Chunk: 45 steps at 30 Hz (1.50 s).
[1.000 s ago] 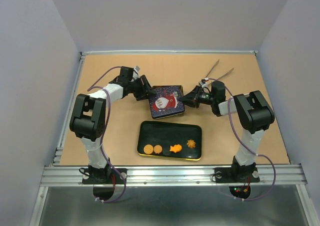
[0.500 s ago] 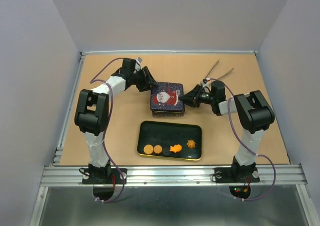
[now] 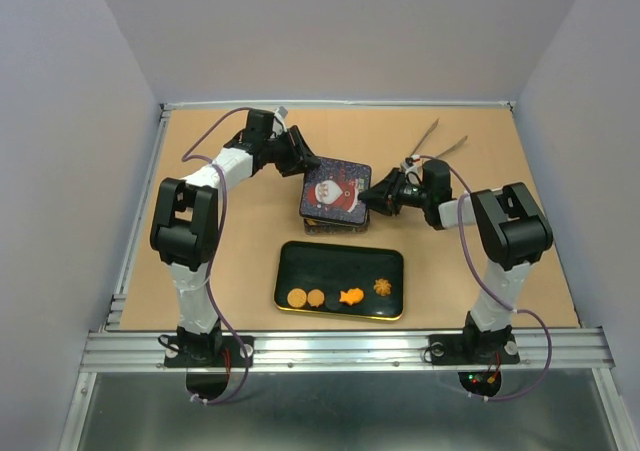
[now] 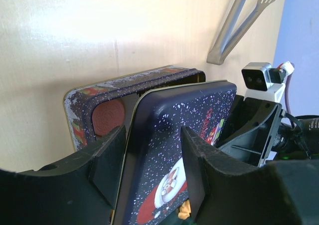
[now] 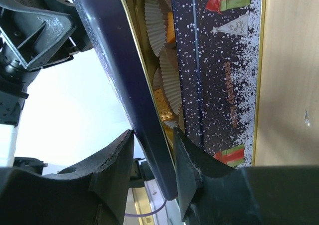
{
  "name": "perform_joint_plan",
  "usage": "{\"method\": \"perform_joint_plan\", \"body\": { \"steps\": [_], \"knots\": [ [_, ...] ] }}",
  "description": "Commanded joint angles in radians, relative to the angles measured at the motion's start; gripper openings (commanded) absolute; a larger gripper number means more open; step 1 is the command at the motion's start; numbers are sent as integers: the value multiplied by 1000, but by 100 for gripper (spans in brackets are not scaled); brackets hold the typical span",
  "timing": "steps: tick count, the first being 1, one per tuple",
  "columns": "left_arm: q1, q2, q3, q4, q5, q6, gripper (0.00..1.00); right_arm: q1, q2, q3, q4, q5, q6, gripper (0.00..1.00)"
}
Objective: Pack the cookies
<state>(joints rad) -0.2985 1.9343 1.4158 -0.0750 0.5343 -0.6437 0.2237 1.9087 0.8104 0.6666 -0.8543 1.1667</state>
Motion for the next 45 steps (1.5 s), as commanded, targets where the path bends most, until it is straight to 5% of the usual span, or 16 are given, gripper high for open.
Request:
{"method": "perform_joint_plan", "body": {
  "steps": [1, 11, 38, 45],
  "knots": [
    [-13, -50, -14, 1, 35, 12, 57, -1, -34, 50, -119, 46, -65, 43],
    [-14, -57, -35, -23, 0, 6, 57, -1, -62, 176, -346, 112, -180, 43],
    [-13, -69, -94, -51, -43, 36, 55, -1, -126, 182, -498, 172, -260, 44],
    [-11, -72, -89, -55, -51, 41, 55, 6, -148, 219, -594, 219, -320, 54]
  ]
}}
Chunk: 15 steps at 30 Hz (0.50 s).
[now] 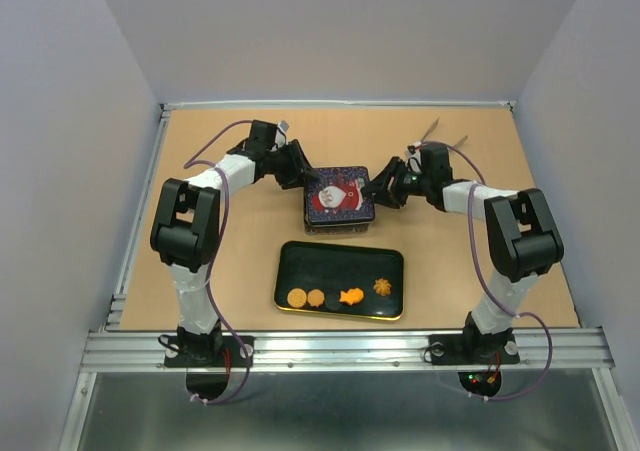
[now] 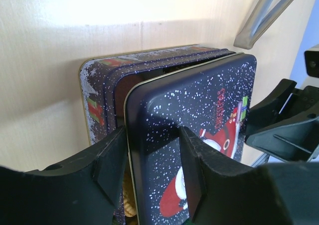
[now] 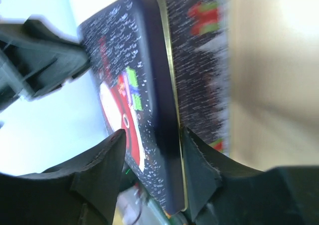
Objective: Pack the cookies
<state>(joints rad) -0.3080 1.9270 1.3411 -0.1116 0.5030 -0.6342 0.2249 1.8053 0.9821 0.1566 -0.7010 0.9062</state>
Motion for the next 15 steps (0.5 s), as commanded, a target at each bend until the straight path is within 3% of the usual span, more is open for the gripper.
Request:
{"method": "perform_joint_plan", "body": {
  "steps": [1, 15],
  "knots": [
    [0, -65, -14, -19, -20, 31, 55, 5, -52, 52, -91, 69, -62, 55],
    [12, -77, -28, -19, -21, 37, 54, 45, -67, 148, -262, 152, -138, 57]
  ]
}}
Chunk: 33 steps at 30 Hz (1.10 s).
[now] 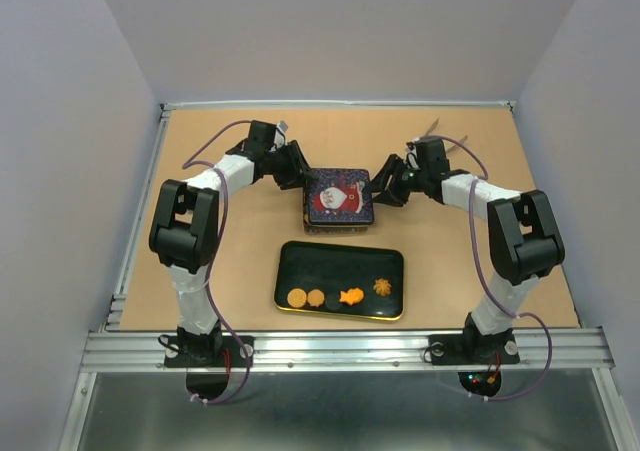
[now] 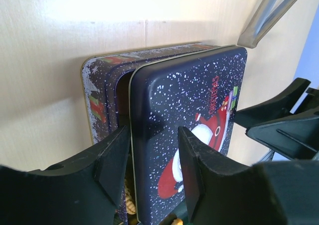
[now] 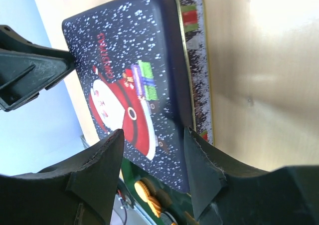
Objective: Pack the cookies
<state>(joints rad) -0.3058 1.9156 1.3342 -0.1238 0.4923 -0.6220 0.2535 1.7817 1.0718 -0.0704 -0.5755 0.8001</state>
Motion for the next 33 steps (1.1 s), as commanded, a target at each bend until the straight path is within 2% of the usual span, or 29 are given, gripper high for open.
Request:
{"method": "perform_joint_plan", "body": {
  "steps": [1, 10, 16, 18, 24, 30, 33],
  "knots": [
    [11, -69, -24, -5, -11, 25, 54, 20, -44, 65, -37, 28, -32, 57],
    [19, -98, -53, 12, -14, 25, 55, 41, -27, 93, -46, 32, -25, 56],
    [31, -154, -41, 13, -38, 30, 66, 49, -21, 100, -52, 39, -25, 56],
    [33, -162, -29, 7, -41, 39, 66, 50, -21, 99, -55, 39, -27, 56],
    [37, -175, -4, -65, -106, 59, 66, 50, -16, 100, -58, 40, -30, 55],
    [37, -162, -70, -80, -132, 71, 66, 50, -13, 103, -60, 40, -29, 55],
    [36, -164, -112, -59, -124, 67, 63, 50, -10, 105, -60, 39, -32, 51]
  ]
}}
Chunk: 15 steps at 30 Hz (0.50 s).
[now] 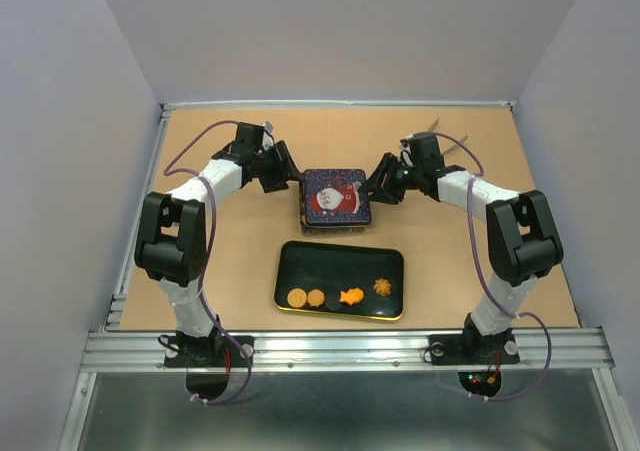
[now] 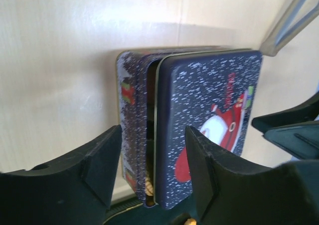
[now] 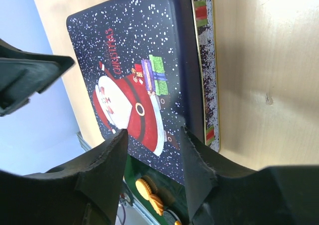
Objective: Pack the cookies
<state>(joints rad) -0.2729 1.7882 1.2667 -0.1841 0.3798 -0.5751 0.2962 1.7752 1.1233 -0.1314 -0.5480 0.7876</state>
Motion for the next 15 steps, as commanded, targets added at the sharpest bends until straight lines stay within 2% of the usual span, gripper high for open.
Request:
{"method": "perform_joint_plan", "body": {
  "steps": [1, 4, 15],
  "knots": [
    [1, -36, -52, 6, -4, 20, 62, 8, -2, 53, 1, 11, -19, 50],
    [1, -33, -84, 21, 5, 15, 60, 9, 3, 56, 0, 10, -19, 46],
    [1, -26, -93, 31, 11, 14, 58, 6, -59, 78, -37, 80, -42, 45]
  ]
}}
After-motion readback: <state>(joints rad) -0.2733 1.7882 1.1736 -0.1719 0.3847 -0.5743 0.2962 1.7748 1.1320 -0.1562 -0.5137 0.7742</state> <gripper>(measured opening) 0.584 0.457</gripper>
